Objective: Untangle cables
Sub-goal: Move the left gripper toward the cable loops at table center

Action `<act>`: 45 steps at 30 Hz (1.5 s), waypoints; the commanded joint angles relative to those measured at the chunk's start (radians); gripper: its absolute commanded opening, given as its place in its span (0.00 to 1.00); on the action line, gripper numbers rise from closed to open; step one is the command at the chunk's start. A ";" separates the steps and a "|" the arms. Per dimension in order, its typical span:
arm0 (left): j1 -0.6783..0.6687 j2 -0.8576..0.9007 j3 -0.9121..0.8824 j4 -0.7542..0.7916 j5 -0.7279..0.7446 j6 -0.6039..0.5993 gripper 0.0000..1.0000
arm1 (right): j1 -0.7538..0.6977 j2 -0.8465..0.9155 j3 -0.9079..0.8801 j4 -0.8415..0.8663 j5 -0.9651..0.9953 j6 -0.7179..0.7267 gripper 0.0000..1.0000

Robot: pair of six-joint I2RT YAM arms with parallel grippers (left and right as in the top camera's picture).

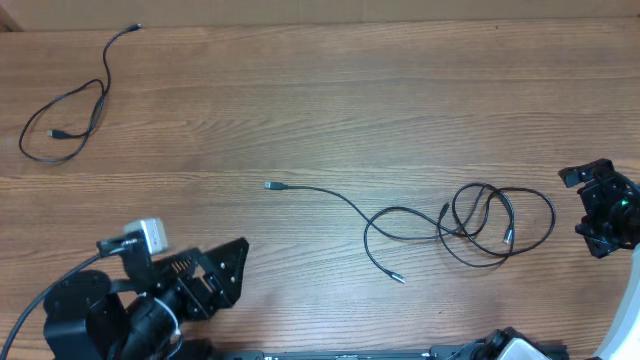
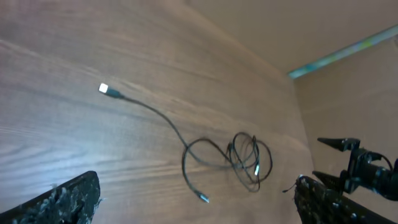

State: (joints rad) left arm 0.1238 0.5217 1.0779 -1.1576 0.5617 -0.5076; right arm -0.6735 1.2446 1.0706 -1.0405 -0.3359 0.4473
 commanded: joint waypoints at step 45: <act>-0.760 0.591 -0.168 0.332 -0.412 -0.215 1.00 | 0.000 0.002 0.015 0.006 -0.005 -0.011 1.00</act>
State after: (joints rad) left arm -0.6289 1.1110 0.9100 -0.8291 0.1669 -0.7078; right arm -0.6735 1.2446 1.0706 -1.0401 -0.3363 0.4477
